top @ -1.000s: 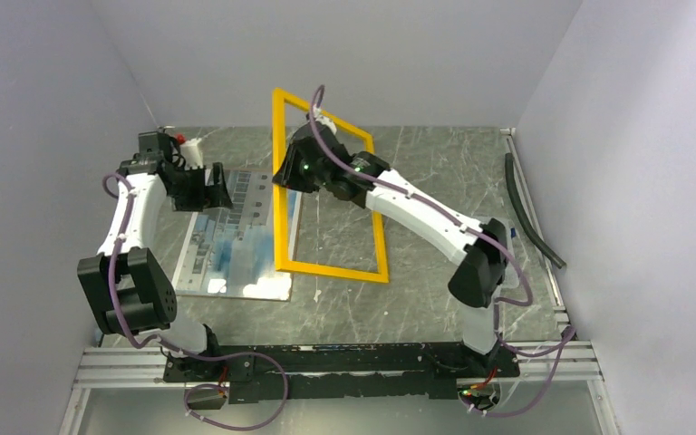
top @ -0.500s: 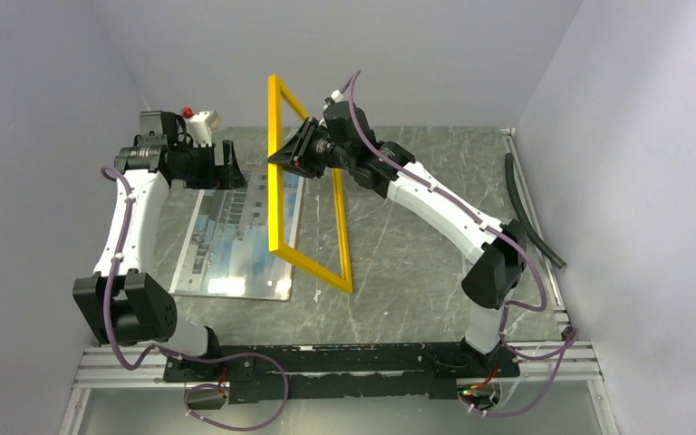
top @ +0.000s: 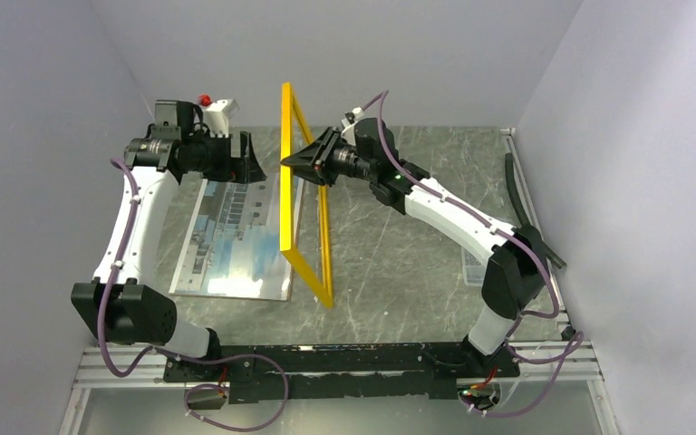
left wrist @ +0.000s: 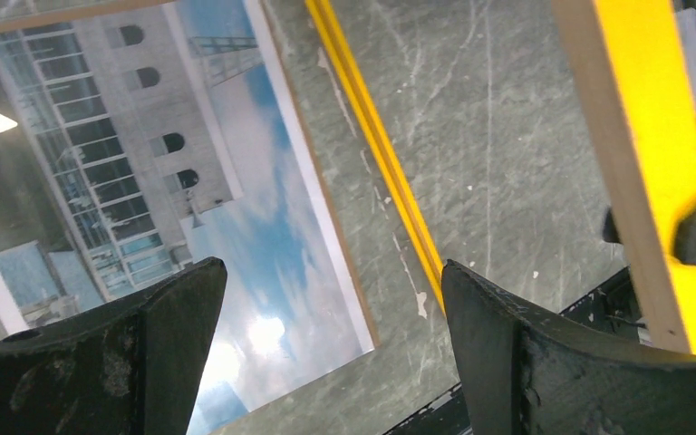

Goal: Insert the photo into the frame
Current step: Turn over the photo frame at the center of the board.

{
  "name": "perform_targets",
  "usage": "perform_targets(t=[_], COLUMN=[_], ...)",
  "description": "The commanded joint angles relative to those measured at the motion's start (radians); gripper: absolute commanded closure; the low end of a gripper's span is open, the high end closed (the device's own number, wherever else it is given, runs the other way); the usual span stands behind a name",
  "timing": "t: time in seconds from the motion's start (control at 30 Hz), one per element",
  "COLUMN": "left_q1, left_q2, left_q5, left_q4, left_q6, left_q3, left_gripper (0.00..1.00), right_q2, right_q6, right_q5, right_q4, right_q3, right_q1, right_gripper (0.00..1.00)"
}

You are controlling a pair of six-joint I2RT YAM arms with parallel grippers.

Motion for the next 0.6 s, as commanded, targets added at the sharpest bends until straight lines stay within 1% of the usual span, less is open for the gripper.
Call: perform_targets(t=[0.0,0.1,0.27,0.33,0.47,0.57], left_q1=[-0.070,-0.120,-0.186,-0.211,-0.265,-0.302], left_q2=[-0.016,0.000,0.046,0.063,0.111,0.165], left_q5=[-0.008,-0.040,-0.079,-0.091,-0.118,-0.137], left_q4=[0.000,0.015,0.041,0.055,0.084,0.083], left_q6=[-0.041,-0.048,-0.068,-0.077,-0.091,-0.092], left_q3=[0.064,0.081,0.124,0.145,0.189,0.235], left_gripper=[0.05,0.05,0.05,0.05,0.05,0.05], right_q2=[-0.084,-0.117,-0.172,-0.195,-0.242,-0.266], right_q6=[0.072,0.064,0.049,0.029,-0.032,-0.090], right_q5=[-0.072,-0.078,-0.096,-0.100,-0.125,-0.155], right_q4=[0.195,0.188,0.169,0.143,0.048,-0.044], right_q3=[-0.028,-0.075,-0.156,-0.175,-0.177,-0.159], right_q1=[-0.023,-0.042,-0.076,-0.089,-0.126,-0.157], right_gripper=[0.90,0.85,0.63,0.52,0.37,0.31])
